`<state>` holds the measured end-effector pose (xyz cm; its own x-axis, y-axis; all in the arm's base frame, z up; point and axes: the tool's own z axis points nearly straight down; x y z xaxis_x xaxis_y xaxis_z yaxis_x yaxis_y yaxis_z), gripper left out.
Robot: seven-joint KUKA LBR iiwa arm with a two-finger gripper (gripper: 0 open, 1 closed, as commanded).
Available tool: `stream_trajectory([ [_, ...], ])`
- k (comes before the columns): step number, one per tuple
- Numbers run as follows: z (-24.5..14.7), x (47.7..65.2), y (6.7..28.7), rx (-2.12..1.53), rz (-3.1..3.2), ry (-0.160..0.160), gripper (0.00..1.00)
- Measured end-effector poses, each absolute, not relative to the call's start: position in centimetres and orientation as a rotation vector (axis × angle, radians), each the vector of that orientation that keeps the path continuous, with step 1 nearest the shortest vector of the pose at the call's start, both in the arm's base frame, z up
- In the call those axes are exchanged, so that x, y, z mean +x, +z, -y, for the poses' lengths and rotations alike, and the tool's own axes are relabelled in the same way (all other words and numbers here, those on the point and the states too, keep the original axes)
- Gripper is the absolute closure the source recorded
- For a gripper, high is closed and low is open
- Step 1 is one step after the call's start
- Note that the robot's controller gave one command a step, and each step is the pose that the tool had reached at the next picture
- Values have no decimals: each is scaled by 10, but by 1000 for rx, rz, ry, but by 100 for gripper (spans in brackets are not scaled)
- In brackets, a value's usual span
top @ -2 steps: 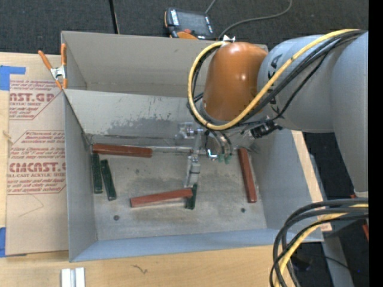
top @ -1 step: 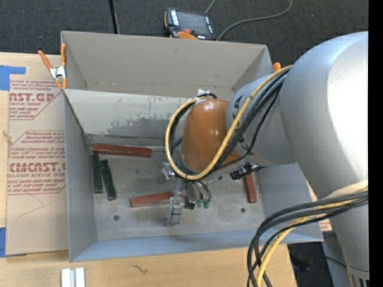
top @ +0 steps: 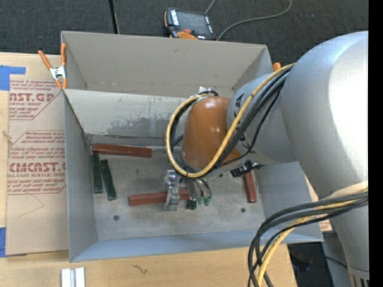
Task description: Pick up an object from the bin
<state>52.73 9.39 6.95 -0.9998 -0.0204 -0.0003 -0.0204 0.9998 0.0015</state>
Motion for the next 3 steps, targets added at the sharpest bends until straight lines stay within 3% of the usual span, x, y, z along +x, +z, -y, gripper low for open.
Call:
stream_trajectory([
  [1, -72, 529, 195, -61, -3132, 0, 100],
  [2, -72, 528, 190, -63, -3139, 0, 0],
  [3, -103, 563, 66, -235, -3135, 2, 0],
])
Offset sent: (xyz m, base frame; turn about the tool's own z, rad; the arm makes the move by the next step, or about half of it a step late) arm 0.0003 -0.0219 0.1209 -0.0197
